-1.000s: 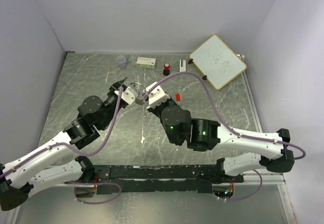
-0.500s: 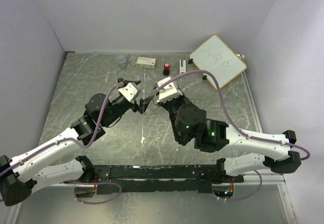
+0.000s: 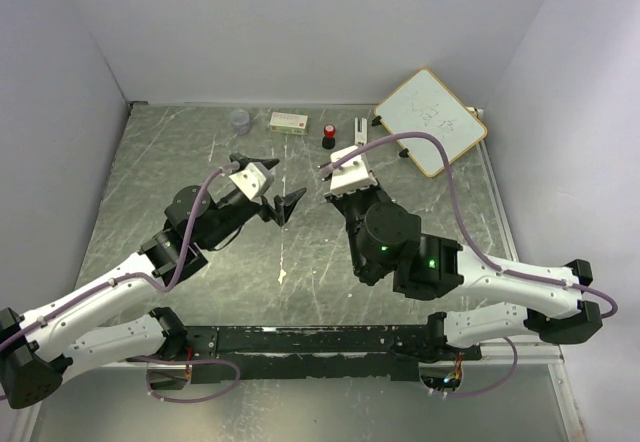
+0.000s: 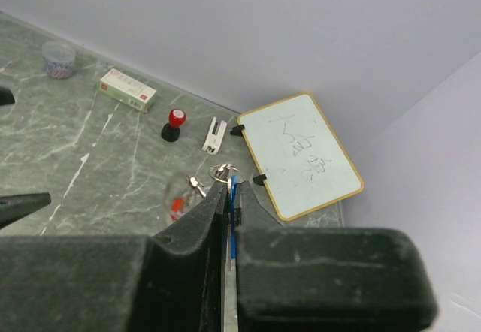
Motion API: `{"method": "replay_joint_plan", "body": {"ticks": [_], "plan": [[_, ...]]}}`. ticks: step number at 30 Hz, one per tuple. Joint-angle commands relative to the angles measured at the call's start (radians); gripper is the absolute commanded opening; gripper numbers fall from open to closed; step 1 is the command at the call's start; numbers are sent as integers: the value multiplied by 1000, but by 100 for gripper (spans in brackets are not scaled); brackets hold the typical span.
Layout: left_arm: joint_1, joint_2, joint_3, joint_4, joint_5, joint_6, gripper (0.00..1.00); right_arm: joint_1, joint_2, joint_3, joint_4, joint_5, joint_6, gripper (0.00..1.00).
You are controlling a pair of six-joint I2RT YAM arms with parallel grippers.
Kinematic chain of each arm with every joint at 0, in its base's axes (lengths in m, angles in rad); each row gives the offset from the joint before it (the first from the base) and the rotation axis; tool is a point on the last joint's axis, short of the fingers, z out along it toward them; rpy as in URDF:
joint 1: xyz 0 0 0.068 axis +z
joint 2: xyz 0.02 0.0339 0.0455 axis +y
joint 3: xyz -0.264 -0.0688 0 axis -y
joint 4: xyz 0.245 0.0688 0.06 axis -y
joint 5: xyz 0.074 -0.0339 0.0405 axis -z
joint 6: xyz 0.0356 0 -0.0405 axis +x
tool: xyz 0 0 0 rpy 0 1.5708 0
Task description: Remove the keys from the keyring
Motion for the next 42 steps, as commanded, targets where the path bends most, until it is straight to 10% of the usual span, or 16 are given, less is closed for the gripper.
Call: {"method": "replay_joint_plan", "body": {"ticks": [1, 23, 42], "plan": [[4, 2, 49, 134, -20, 38, 87, 0, 21, 45, -70, 0, 62, 0], [4, 8, -56, 453, 225, -29, 79, 3, 181, 352, -625, -208, 414, 0], [3, 49, -117, 526, 290, -109, 75, 3, 229, 353, -592, -199, 409, 0]]}}
